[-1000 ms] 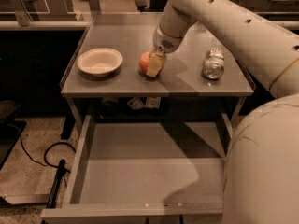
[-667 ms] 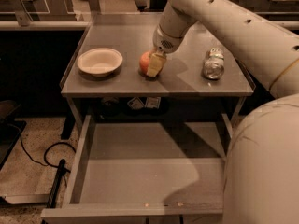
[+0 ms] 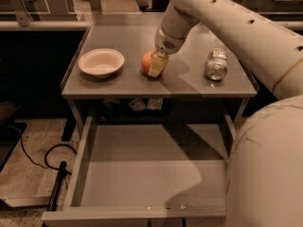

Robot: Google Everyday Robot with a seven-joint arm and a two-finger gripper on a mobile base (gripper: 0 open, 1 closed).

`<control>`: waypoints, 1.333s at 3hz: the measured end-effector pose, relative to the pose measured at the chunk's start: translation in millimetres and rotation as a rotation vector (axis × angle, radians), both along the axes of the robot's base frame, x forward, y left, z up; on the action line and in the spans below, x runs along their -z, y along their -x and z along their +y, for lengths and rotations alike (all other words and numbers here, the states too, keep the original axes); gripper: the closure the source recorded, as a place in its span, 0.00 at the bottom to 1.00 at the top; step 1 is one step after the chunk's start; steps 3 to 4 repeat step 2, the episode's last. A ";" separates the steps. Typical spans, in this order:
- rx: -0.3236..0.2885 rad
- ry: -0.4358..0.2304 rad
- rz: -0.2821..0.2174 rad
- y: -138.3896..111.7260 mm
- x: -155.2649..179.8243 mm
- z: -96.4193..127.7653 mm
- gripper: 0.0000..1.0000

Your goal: Pick apple from top drawer and place on counter

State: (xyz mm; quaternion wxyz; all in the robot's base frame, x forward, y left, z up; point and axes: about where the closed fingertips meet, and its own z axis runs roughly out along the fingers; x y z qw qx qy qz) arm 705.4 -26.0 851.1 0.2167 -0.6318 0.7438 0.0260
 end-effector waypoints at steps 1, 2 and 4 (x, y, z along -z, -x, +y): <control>0.000 0.000 0.000 0.0 0.1 0.0 0.00; 0.000 0.000 0.000 0.0 0.1 0.0 0.00; 0.000 0.000 0.000 0.0 0.1 0.0 0.00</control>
Offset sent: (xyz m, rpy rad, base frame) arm 0.0000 0.0000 0.0000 0.0000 0.0000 0.0000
